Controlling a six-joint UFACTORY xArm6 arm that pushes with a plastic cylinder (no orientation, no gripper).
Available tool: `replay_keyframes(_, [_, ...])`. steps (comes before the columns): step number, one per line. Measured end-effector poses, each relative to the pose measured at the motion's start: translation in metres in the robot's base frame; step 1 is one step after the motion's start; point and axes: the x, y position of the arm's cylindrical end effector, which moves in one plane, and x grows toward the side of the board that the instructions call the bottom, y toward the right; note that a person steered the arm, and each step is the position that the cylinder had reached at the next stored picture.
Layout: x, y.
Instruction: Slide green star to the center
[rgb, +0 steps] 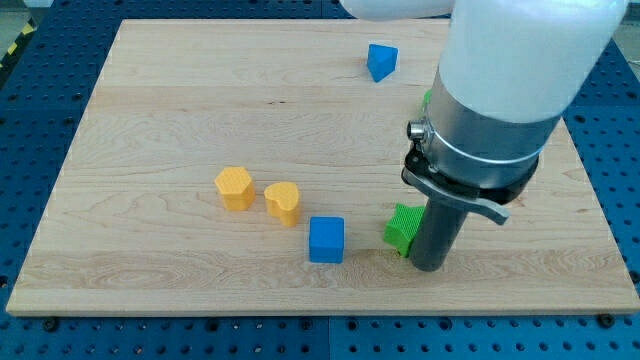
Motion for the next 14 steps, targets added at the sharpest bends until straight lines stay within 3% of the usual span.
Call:
replay_keyframes(2, [-0.039,0.000])
replay_keyframes(3, [-0.082,0.000])
replay_keyframes(4, [-0.070,-0.004])
replay_keyframes(5, [-0.016,-0.008])
replay_keyframes(6, [-0.012,-0.038])
replay_keyframes(7, [-0.065,-0.031])
replay_keyframes(9, [-0.078,-0.031])
replay_keyframes(10, [-0.110,-0.032])
replay_keyframes(11, [-0.092,-0.032])
replay_keyframes(12, [-0.110,0.001])
replay_keyframes(14, [-0.134,-0.009])
